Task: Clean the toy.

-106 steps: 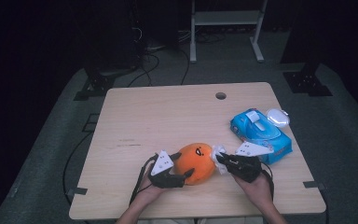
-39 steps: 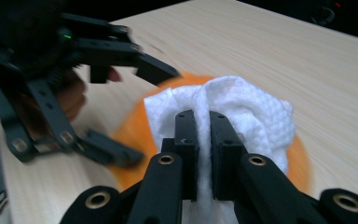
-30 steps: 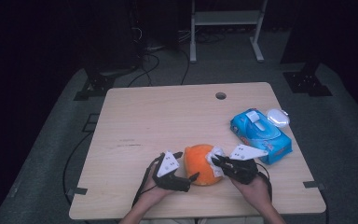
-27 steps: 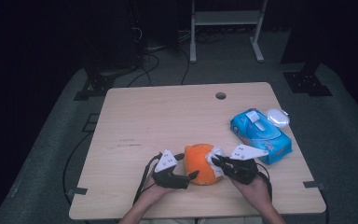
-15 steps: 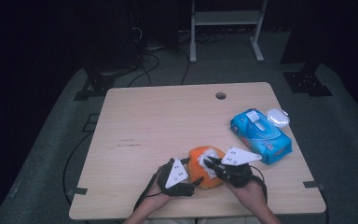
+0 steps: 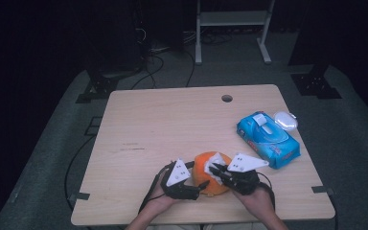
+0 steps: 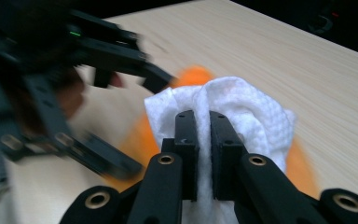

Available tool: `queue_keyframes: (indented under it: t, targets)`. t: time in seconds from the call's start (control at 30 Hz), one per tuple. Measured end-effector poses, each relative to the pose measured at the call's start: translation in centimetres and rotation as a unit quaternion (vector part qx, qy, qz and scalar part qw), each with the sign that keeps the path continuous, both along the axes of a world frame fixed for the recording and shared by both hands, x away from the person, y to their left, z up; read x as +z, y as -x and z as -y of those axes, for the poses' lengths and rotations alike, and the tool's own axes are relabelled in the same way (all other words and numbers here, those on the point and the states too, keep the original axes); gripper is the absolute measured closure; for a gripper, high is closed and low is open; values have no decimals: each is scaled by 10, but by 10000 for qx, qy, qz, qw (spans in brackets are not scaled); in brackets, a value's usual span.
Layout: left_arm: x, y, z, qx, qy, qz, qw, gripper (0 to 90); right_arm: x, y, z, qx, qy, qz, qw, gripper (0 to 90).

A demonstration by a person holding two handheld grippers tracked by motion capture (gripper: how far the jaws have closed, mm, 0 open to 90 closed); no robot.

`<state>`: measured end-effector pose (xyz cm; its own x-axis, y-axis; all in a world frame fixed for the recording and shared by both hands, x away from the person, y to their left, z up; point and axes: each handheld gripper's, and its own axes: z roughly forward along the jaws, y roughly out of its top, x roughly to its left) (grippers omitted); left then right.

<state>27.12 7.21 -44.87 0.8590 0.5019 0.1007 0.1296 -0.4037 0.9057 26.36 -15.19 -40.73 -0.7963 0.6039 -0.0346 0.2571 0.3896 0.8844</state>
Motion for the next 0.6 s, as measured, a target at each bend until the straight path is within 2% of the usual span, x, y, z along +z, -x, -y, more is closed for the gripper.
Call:
queue_keyframes:
  t: [0.1, 0.13, 0.23, 0.27, 0.33, 0.4, 0.47, 0.5, 0.6]
  targets:
    - [0, 5, 3, -26, -140, 187, 9997, 249, 1, 6, -13, 210, 114, 85, 9997, 825]
    - [-1, 5, 2, -37, -119, 186, 9997, 257, 3, 6, -13, 193, 151, 138, 9996, 824]
    - [-2, 4, 0, -81, -91, 186, 9998, 262, 4, -7, 7, -133, -17, 41, 9999, 824]
    - [-2, 3, 0, -90, -81, 180, 9998, 262, 4, -7, 7, -133, -17, 41, 9999, 824]
    - [-1, 2, 0, -143, 14, 106, 9998, 257, 0, -13, 21, -281, -150, -147, 9994, 825]
    - [5, -2, -2, -158, 105, -63, 9998, 204, -2, -12, 22, -289, -160, -137, 9994, 825]
    - [7, -7, -6, -82, 408, -265, 9988, 205, -3, -11, 21, -237, -172, -134, 9995, 825]
    - [7, -8, -8, -62, 421, -335, 9985, 217, -4, -10, 19, -203, -224, -193, 9994, 825]
    - [4, -5, -6, -58, 318, -227, 9992, 285, -3, -10, 14, -189, -225, -193, 9994, 825]
